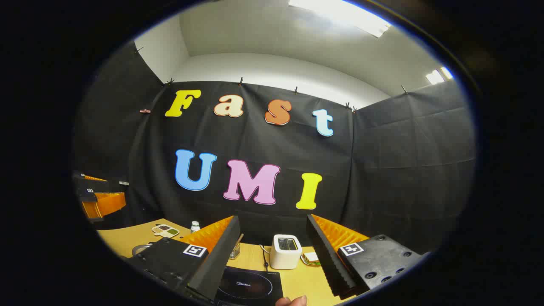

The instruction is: First push the handle of the pot to place it horizontally, then grasp the pot with both hands and set it on the induction cooktop.

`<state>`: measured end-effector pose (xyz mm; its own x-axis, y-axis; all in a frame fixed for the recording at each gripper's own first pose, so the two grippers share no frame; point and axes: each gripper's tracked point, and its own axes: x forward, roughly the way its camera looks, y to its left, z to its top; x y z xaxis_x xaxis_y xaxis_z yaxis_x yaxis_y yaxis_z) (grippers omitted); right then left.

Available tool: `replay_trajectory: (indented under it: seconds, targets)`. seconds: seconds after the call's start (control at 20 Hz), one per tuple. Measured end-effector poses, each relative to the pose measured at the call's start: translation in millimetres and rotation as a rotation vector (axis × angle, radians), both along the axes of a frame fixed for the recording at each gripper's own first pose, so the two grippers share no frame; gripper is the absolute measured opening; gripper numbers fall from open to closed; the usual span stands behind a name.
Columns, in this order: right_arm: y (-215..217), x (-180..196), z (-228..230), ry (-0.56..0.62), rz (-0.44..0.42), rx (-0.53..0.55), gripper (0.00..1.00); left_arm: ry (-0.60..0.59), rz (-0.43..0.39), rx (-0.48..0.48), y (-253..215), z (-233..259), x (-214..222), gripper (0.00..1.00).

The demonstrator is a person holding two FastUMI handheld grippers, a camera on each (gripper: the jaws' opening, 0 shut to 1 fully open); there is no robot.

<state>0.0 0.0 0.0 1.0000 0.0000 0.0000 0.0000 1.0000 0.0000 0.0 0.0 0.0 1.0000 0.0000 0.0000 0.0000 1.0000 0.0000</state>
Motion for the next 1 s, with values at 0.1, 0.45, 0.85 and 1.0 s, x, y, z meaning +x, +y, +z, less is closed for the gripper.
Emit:
replay_trajectory:
  seconds: [0.1,0.45,0.85,1.0]
  targets:
    - [3.2,-3.1,-0.5,0.001,0.005,-0.005,0.98,-0.013,0.003,0.025,1.4,5.6,0.3,0.96]
    - [11.5,-9.0,-0.2,0.006,0.021,0.010,0.98,-0.006,0.009,0.023,5.5,3.5,-1.5,0.96]
    - [8.3,-14.2,-1.4,0.008,0.021,0.012,0.98,-0.013,0.018,0.029,11.4,4.0,-7.4,0.96]
    - [6.2,-16.2,0.3,0.003,0.020,0.009,0.97,-0.016,-0.032,0.022,-0.3,4.9,-11.2,0.79]
